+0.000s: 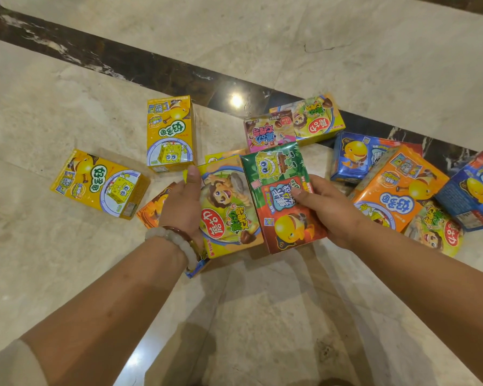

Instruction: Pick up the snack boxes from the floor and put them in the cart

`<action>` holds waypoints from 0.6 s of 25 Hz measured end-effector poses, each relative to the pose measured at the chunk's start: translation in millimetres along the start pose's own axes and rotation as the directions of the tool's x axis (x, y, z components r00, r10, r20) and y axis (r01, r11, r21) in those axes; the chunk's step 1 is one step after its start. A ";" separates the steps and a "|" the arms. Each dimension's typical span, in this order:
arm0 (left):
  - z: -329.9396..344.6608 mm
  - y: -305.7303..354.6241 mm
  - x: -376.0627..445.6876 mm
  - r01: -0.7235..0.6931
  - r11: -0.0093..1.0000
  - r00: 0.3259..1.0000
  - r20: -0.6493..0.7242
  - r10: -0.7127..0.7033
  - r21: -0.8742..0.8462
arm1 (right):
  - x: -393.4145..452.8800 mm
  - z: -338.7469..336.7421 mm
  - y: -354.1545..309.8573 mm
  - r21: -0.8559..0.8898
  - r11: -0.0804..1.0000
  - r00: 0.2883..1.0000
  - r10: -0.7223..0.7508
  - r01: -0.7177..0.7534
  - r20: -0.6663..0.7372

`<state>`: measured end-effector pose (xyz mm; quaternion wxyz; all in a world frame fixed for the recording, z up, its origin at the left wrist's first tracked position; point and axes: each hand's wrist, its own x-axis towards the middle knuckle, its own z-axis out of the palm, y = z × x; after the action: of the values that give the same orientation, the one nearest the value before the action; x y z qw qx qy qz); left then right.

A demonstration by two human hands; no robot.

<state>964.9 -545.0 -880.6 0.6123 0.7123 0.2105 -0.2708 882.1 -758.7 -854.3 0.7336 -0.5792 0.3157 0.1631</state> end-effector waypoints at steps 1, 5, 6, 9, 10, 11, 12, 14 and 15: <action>-8.1 18.5 -10.1 -0.029 0.999 0.997 0.079 0.026 0.032 | 1.1 1.8 -2.4 0.012 1.000 1.000 -0.016 0.016 -0.015; -7.2 70.0 -35.3 -0.023 0.991 0.956 0.288 0.061 -0.132 | -4.3 7.8 -39.2 0.036 0.996 0.992 -0.080 0.084 -0.102; -9.3 87.4 -41.6 -0.066 0.992 0.946 0.310 0.096 -0.105 | -11.6 10.1 -57.5 0.040 0.992 0.989 -0.116 0.121 -0.090; -12.1 163.6 -81.1 -0.162 0.978 0.910 0.364 0.201 -0.134 | -53.5 17.6 -130.7 0.039 0.982 0.980 -0.181 0.185 -0.076; -13.0 188.3 -94.2 -0.185 0.969 0.899 0.371 0.234 -0.162 | -67.3 21.3 -155.3 0.058 0.979 0.979 -0.191 0.195 -0.073; -14.3 217.9 -112.1 -0.210 0.962 0.886 0.382 0.263 -0.177 | -83.9 24.3 -183.8 0.082 0.974 0.977 -0.204 0.209 -0.062; -16.6 253.6 -133.4 -0.234 0.955 0.872 0.395 0.289 -0.182 | -105.9 28.3 -219.5 0.097 0.970 0.974 -0.218 0.223 -0.053; -18.2 322.3 -178.0 -0.267 0.944 0.857 0.401 0.324 -0.194 | -153.1 35.8 -288.0 0.124 0.955 0.963 -0.263 0.269 -0.060; -19.6 356.6 -200.8 -0.293 0.935 0.849 0.395 0.350 -0.198 | -177.0 39.9 -321.6 0.132 0.943 0.952 -0.298 0.304 -0.070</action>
<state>1039.1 -576.9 -478.9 0.7252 0.6197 -0.0327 -0.2983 955.4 -787.0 -493.5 0.7812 -0.5710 0.2521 0.0121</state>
